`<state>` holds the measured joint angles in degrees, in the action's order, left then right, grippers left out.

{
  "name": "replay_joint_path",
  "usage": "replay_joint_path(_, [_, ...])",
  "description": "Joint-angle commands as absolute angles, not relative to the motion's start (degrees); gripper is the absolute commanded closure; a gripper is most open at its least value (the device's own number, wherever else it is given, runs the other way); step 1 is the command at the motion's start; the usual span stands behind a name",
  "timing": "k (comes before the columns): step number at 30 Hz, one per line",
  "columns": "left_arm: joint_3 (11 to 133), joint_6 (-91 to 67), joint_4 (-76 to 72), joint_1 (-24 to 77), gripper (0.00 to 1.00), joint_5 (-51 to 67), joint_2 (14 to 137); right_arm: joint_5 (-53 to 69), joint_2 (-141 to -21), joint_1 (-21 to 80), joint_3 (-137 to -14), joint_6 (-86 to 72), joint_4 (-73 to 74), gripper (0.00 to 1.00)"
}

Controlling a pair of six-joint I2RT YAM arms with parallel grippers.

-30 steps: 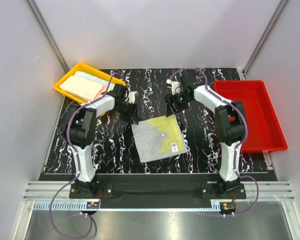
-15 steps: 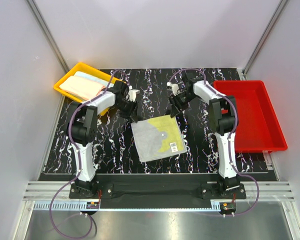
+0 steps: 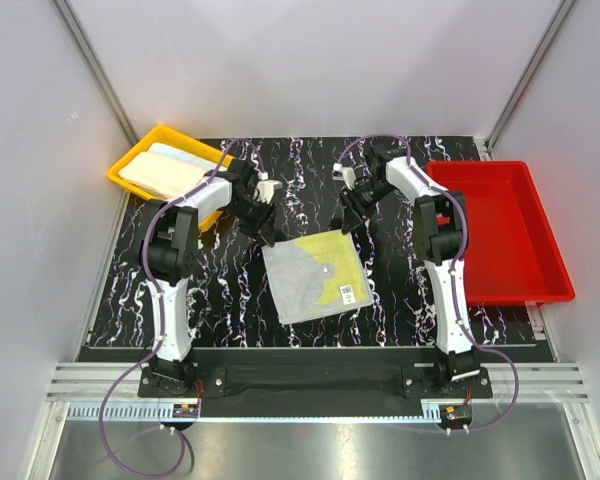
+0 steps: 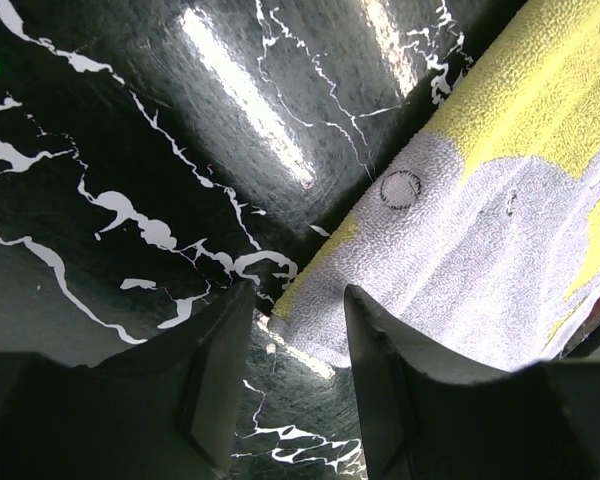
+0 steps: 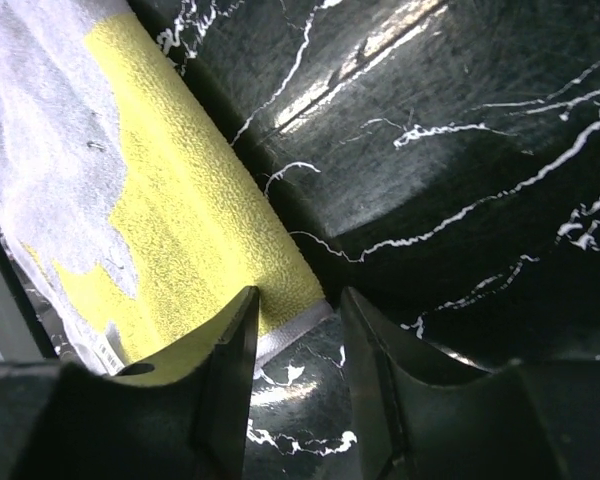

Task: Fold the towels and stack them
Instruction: Fold the towel

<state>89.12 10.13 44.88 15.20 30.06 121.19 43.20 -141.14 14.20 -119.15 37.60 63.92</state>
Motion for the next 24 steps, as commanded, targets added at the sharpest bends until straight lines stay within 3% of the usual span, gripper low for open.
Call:
replay_joint_path(1, [90.5,13.0,47.3,15.0,0.52,31.8,122.8,45.6,-142.8,14.1,-123.4,41.1,69.3,0.55])
replay_joint_path(3, [90.5,13.6,47.7,14.9,0.52,32.8,122.7,45.4,-143.0,14.1,-124.0,41.6,69.8,0.57])
replay_joint_path(8, [89.9,14.9,48.7,14.8,0.52,33.0,123.0,45.4,-143.0,14.1,-124.0,43.3,70.5,0.89])
replay_joint_path(11, [88.9,15.5,48.0,14.8,0.52,33.4,122.3,44.2,-142.5,14.1,-122.9,43.3,69.4,1.00])
replay_joint_path(16, [88.7,16.3,47.4,14.8,0.54,35.3,122.3,43.3,-140.6,13.4,-119.5,41.7,65.9,1.00])
replay_joint_path(19, [89.2,16.3,47.3,14.8,0.70,37.2,123.4,43.0,-139.0,13.2,-116.9,41.0,63.3,1.00])
replay_joint_path(21, [90.6,16.5,48.0,14.8,0.89,37.7,124.2,42.7,-138.2,13.1,-116.1,40.7,62.0,1.00])
replay_joint_path(24, [93.4,15.7,49.3,14.8,1.00,37.6,125.5,41.8,-137.0,12.7,-115.8,40.1,61.0,1.00])
